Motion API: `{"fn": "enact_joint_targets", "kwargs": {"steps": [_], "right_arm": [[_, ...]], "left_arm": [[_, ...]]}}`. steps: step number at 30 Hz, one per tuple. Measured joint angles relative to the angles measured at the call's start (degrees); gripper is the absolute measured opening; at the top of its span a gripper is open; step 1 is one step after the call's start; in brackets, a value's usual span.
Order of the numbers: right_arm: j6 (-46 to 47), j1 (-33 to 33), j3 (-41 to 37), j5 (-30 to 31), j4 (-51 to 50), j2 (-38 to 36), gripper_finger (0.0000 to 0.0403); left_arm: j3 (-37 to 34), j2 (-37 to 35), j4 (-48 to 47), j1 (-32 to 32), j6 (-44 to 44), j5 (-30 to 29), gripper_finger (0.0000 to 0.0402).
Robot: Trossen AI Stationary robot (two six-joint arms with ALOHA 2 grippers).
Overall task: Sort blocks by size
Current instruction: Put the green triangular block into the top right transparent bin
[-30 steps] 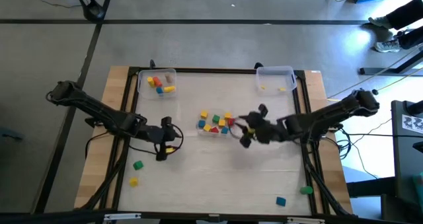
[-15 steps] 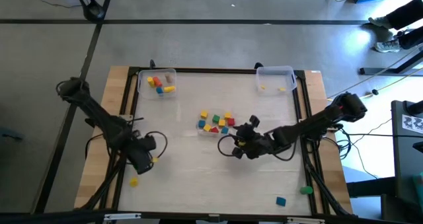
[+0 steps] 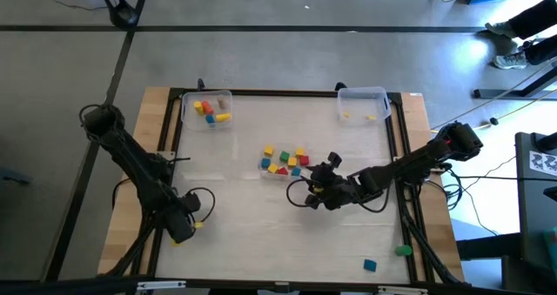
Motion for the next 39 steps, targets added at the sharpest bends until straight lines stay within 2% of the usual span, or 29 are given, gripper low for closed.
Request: {"fn": "enact_joint_targets", "kwargs": {"steps": [4, 10, 14, 19, 23, 29, 39], "right_arm": [[-0.1, 0.0, 0.0, 0.5, 1.2, 0.0, 0.0156], [-0.1, 0.0, 0.0, 0.6, 1.3, 0.0, 0.0156], [-0.1, 0.0, 0.0, 0.6, 1.4, 0.0, 0.0156], [-0.3, 0.0, 0.0, 0.6, 1.5, 0.0, 0.0156], [-0.6, 0.0, 0.0, 0.6, 1.6, 0.0, 0.0156], [-0.6, 0.0, 0.0, 0.4, 1.7, 0.0, 0.0156], [-1.4, 0.0, 0.0, 0.2, 1.6, 0.0, 0.0156]], "left_arm": [[-1.8, 0.0, -3.2, -0.4, -2.7, 0.2, 0.0210], [-3.5, -0.1, -1.4, -0.3, -1.2, 0.3, 0.0210], [-1.8, -0.1, -2.1, -0.3, 1.7, 1.1, 0.0210], [2.0, -0.1, -8.1, -0.2, 1.8, 0.8, 0.0210], [2.1, -0.1, -9.1, -1.2, 5.0, 0.9, 0.0210], [-1.3, -0.1, -8.4, -3.7, 12.4, 1.8, 0.0210], [-6.9, -0.3, -0.5, -5.2, 12.5, 4.6, 0.0210]]}}
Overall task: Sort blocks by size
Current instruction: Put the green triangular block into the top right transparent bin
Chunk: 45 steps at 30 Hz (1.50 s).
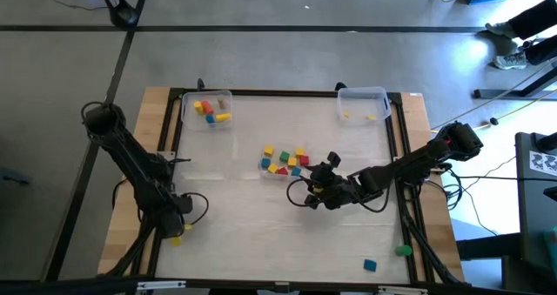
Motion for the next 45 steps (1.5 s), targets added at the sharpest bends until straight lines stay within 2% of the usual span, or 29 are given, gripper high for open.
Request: {"fn": "enact_joint_targets", "kwargs": {"steps": [4, 10, 13, 16, 19, 23, 26, 29, 32, 35, 39, 45], "right_arm": [[0.0, 0.0, 0.0, -0.3, -0.2, 0.0, 0.0156], [0.0, 0.0, 0.0, -4.6, -0.4, 0.0, 0.0156], [0.0, 0.0, 0.0, -5.7, 0.0, 0.0, 0.0156], [-1.0, 0.0, 0.0, -8.9, -0.3, 0.0, 0.0156], [-1.5, 0.0, 1.0, -9.1, -0.1, -0.3, 0.0156], [-4.1, 0.0, 1.7, -11.0, 4.5, -0.4, 0.0173], [-10.4, -0.5, 1.8, -13.6, 13.1, -0.1, 0.0204], [-21.6, -0.5, 1.8, -18.2, 23.1, 1.7, 0.0240], [-34.0, -0.4, 1.8, -23.3, 34.4, 4.5, 0.0265], [-44.8, -0.3, 3.3, -26.2, 37.5, 7.1, 0.0274], [-57.6, -0.3, 8.8, -25.5, 33.7, 10.6, 0.0269], [-70.0, -0.4, 21.1, -21.4, 20.0, 17.1, 0.0249]], "left_arm": [[-0.5, 0.0, 0.0, 0.0, -1.0, 0.0, 0.0195], [-0.5, 0.0, 2.3, 0.0, -0.3, -1.6, 0.0121], [1.5, 0.0, 0.0, 0.0, -0.1, -3.0, 0.0117], [6.2, -2.2, -4.6, 0.6, 1.1, -8.1, 0.0117], [10.7, -4.9, -6.6, 1.2, 3.6, -16.9, 0.0117], [15.9, -7.8, -4.5, 2.6, 11.3, -35.1, 0.0117], [17.3, -8.7, 3.4, 4.2, 22.3, -45.5, 0.0117], [17.1, -8.6, 14.2, 7.5, 38.2, -49.1, 0.0118], [17.0, -8.1, 24.1, 11.8, 50.6, -46.2, 0.0118], [17.1, -8.0, 29.5, 17.4, 56.8, -34.9, 0.0118], [17.1, -8.0, 30.9, 25.1, 55.4, -23.4, 0.0118], [17.1, -7.2, 30.7, 33.3, 47.6, -12.9, 0.0118]]}}
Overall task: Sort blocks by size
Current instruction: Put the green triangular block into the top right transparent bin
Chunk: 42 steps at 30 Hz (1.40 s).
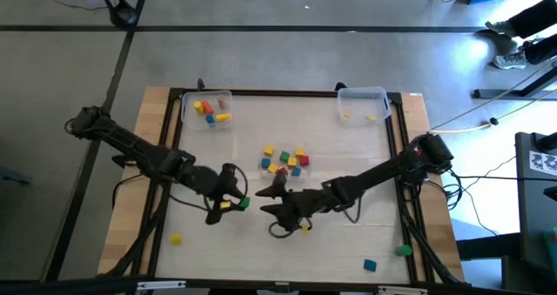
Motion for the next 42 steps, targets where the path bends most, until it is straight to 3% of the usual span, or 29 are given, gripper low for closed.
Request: {"fn": "enact_joint_targets", "kwargs": {"steps": [5, 9, 23, 28, 32, 38, 42], "right_arm": [[-5.3, -0.5, 7.9, 2.6, -7.7, 4.0, 0.0236], [-8.2, -1.5, 10.5, 2.2, -7.4, 5.5, 0.0230], [-8.1, -4.3, 10.7, -7.0, -6.4, 6.2, 0.0229], [-8.3, -4.5, 10.7, -6.7, -5.5, 7.2, 0.0227], [-9.1, -4.6, 10.7, -6.3, -4.6, 7.8, 0.0200], [-11.2, -4.5, 10.7, -5.4, -4.6, 7.9, 0.0124], [-11.5, -4.5, 10.7, -4.4, -4.3, 7.9, 0.0123]], "left_arm": [[0.0, 0.0, -0.8, 2.6, -2.4, 2.6, 0.0118], [0.0, 0.0, -0.3, 3.8, -1.8, 3.5, 0.0118], [0.0, 0.2, 5.1, 5.8, 0.5, 4.1, 0.0118], [0.0, 0.2, 5.2, 6.6, 0.4, 4.4, 0.0118], [0.0, 0.3, 5.0, 6.7, 0.4, 4.4, 0.0118], [0.0, 0.3, 4.8, 6.7, 0.1, 4.8, 0.0122], [0.0, 0.3, 5.2, 6.7, 1.0, 4.5, 0.0143]]}}
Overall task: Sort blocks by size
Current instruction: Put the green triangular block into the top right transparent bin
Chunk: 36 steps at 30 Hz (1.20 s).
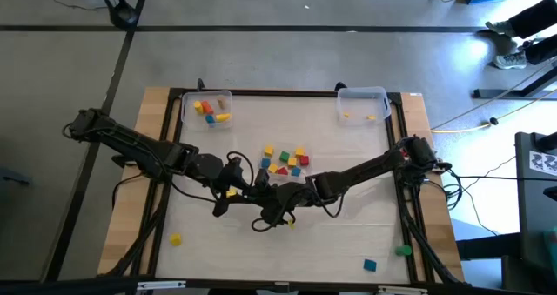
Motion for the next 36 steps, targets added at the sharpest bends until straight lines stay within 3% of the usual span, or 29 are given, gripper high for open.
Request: {"fn": "enact_joint_targets", "kwargs": {"steps": [12, 18, 25, 36], "right_arm": [[3.5, 0.0, -0.2, 0.0, -0.1, 0.2, 0.0114], [3.9, 0.0, -0.2, 3.1, -0.1, 0.2, 0.0107], [6.4, 0.0, -0.2, 4.6, -0.4, -0.4, 0.0076], [10.1, 0.0, -0.1, 7.8, -4.5, -2.9, 0.0079]], "left_arm": [[0.1, -0.8, 0.0, 0.0, 0.1, -0.5, 0.0202], [0.1, -4.9, -4.5, 0.0, -1.0, -0.7, 0.0210], [0.1, -12.5, -13.9, -1.0, -4.3, -5.7, 0.0209], [0.1, -18.1, -28.7, -4.6, -9.8, -16.9, 0.0210]]}}
